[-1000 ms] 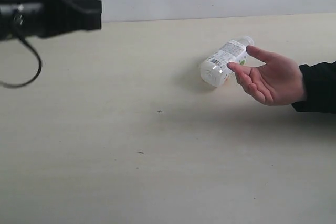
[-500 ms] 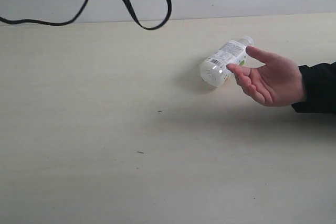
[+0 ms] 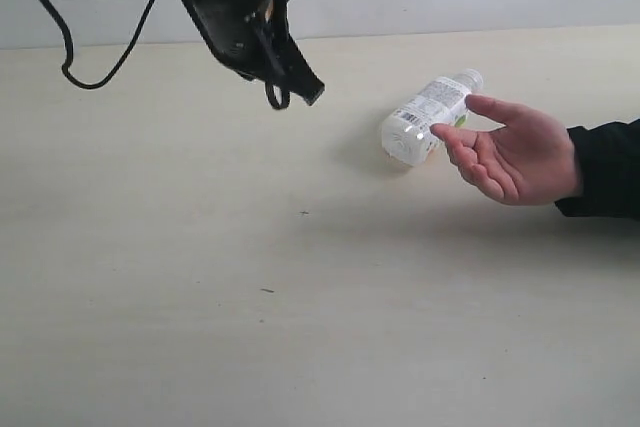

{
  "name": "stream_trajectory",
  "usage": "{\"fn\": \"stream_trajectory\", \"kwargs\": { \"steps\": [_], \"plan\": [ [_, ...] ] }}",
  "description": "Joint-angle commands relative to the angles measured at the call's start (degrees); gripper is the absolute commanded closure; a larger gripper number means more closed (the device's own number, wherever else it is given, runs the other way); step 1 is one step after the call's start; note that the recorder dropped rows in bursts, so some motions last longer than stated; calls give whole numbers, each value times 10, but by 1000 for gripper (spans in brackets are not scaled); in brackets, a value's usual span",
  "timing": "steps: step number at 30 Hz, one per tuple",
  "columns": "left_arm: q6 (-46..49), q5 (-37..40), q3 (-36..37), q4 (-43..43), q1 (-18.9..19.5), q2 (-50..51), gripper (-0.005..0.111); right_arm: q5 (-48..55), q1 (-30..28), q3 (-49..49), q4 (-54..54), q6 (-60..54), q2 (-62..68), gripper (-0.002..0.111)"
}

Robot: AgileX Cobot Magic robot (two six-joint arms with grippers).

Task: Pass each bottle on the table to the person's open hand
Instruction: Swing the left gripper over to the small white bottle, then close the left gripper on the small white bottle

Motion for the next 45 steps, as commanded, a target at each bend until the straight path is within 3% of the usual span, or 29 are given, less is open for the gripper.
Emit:
{"fn": "stream_trajectory", "kwargs": {
  "steps": [1,6,12,15,23,25,26,27,28,29,30,31,45],
  "plan": [
    [162,83,-114,-231,18,9,107,-3,-3,2,-3,-1,-5,108],
    [181,194,-275,-275,-6,78,107,-3,-3,2,-3,-1,-5,108],
    [176,200,-421,-273,-27,183,107,-3,-3,2,-3,-1,-5,108],
    [174,146,-458,-273,-29,221,107,-3,-3,2,-3,-1,-5,108],
    [158,8,-464,-284,-29,279,106,-3,-3,2,-3,-1,-5,108],
    [157,-20,-464,-283,-29,293,98,-3,-3,2,-3,-1,-5,108],
    [156,-28,-464,-279,-29,298,84,-3,-3,2,-3,-1,-5,108],
    [156,-29,-464,-280,-29,300,78,-3,-3,2,-3,-1,-5,108],
    [156,-30,-464,-280,-27,303,59,-3,-3,2,-3,-1,-5,108],
    [156,-31,-464,-280,-27,306,52,-3,-3,2,-3,-1,-5,108],
    [156,-31,-464,-281,-27,312,36,-3,-3,2,-3,-1,-5,108],
    [149,-33,-464,-282,-27,316,31,-3,-3,2,-3,-1,-5,108],
    [145,-42,-464,-285,-27,377,31,-3,-3,2,-3,-1,-5,108]
  ]
}}
